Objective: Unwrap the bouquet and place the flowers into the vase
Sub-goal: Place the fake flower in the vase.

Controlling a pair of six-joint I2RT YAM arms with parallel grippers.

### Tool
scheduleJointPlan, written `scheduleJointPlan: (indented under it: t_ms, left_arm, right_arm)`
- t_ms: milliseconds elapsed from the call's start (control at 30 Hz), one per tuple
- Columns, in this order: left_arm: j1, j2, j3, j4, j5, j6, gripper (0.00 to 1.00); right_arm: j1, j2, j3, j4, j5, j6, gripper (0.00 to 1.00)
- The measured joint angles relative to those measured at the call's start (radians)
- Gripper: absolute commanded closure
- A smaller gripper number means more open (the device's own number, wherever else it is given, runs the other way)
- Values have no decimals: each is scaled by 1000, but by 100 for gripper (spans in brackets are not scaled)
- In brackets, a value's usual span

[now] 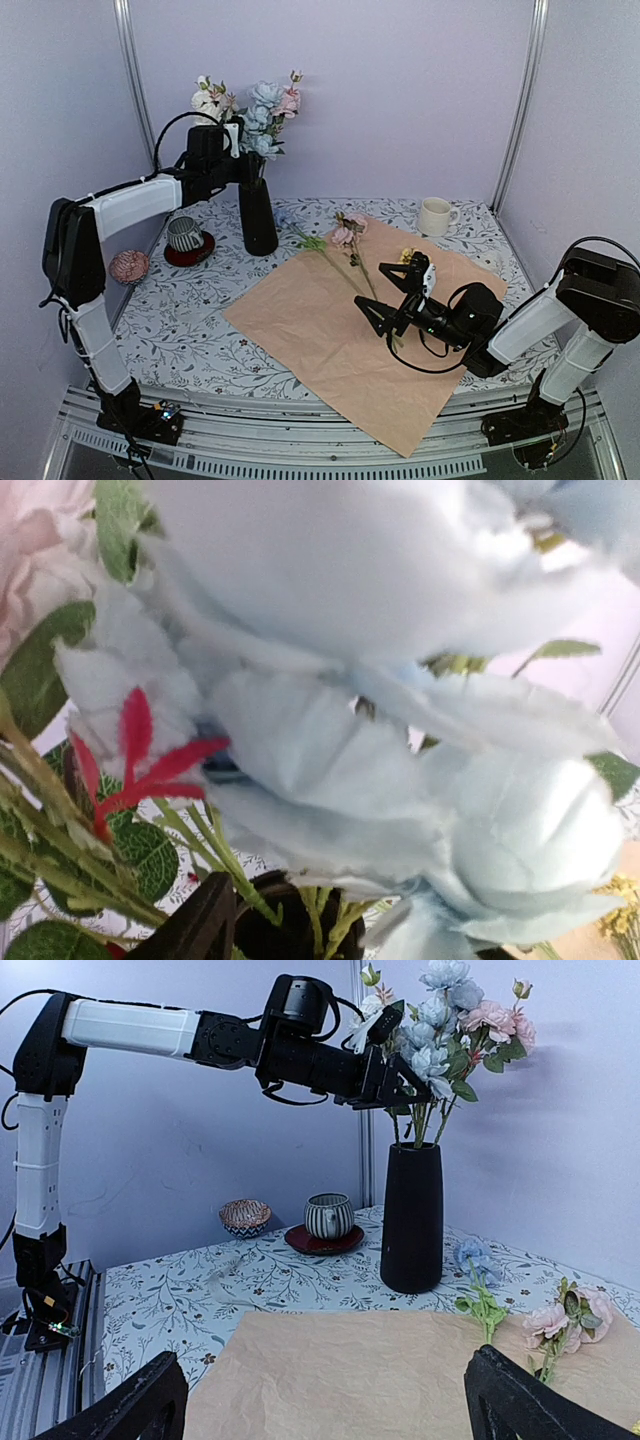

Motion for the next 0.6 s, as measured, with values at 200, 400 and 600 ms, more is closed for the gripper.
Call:
scheduleJointPlan:
  t_ms: [200, 400, 600]
  left_arm:
    - [0, -42, -79, -2, 23, -22, 37]
    - [0, -79, -154, 0, 43, -43, 36]
    - [0, -137, -252, 6, 73, -76, 28]
  right_arm:
    - [0, 0, 0, 0, 0, 0, 1]
    - [0, 0, 0, -1, -1, 0, 1]
    - [0, 0, 4, -20, 4, 1, 1]
